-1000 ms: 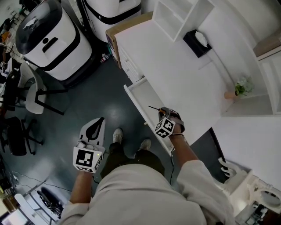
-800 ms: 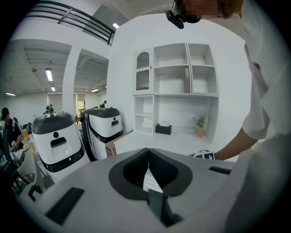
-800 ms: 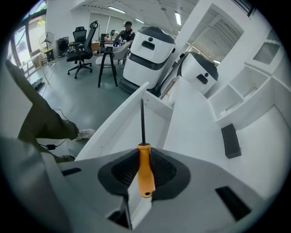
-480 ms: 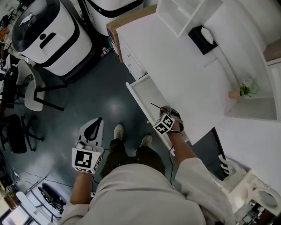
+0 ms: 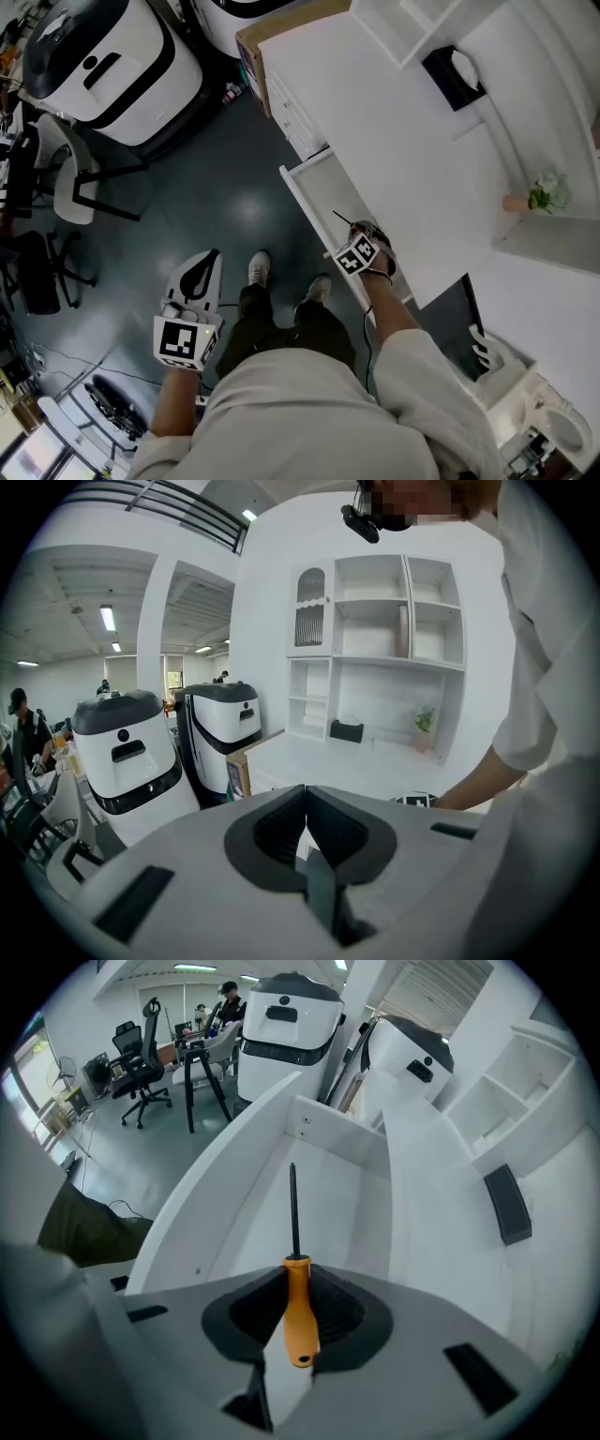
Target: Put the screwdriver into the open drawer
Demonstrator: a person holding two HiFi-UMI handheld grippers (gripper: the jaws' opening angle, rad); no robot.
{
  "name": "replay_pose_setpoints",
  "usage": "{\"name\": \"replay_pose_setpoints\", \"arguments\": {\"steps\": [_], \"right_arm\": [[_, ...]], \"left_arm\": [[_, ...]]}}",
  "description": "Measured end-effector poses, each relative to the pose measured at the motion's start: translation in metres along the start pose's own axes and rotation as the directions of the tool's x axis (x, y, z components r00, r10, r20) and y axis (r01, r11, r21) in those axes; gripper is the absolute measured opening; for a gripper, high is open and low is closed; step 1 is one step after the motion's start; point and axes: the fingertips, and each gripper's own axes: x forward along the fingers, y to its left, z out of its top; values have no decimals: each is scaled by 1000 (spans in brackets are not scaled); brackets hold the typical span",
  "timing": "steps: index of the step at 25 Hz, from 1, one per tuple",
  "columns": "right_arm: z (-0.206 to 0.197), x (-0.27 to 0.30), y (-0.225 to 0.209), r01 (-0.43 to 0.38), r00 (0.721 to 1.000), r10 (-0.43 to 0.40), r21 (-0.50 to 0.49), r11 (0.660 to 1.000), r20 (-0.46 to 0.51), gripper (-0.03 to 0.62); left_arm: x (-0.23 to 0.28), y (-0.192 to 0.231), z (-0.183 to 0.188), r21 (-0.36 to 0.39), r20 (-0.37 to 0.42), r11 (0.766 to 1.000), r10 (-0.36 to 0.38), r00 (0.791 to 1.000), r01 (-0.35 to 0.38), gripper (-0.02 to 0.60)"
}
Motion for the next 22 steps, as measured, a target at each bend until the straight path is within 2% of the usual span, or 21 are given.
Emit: {"name": "replay_pose_setpoints", "arguments": {"steps": [5, 13, 22], "right_arm": [[5, 14, 7, -17, 1000, 18, 38, 999, -18, 77], [-8, 37, 7, -33, 997, 41, 126, 991, -64, 77], [-19, 55, 14, -63, 991, 82, 174, 983, -104, 77]], "left_arm": [[6, 6, -10, -11, -30, 1000, -1, 1000, 1, 5], [10, 14, -24, -19, -73, 1000, -3, 997, 2, 5], [13, 17, -33, -26, -104, 1000, -5, 995, 3, 5]]}}
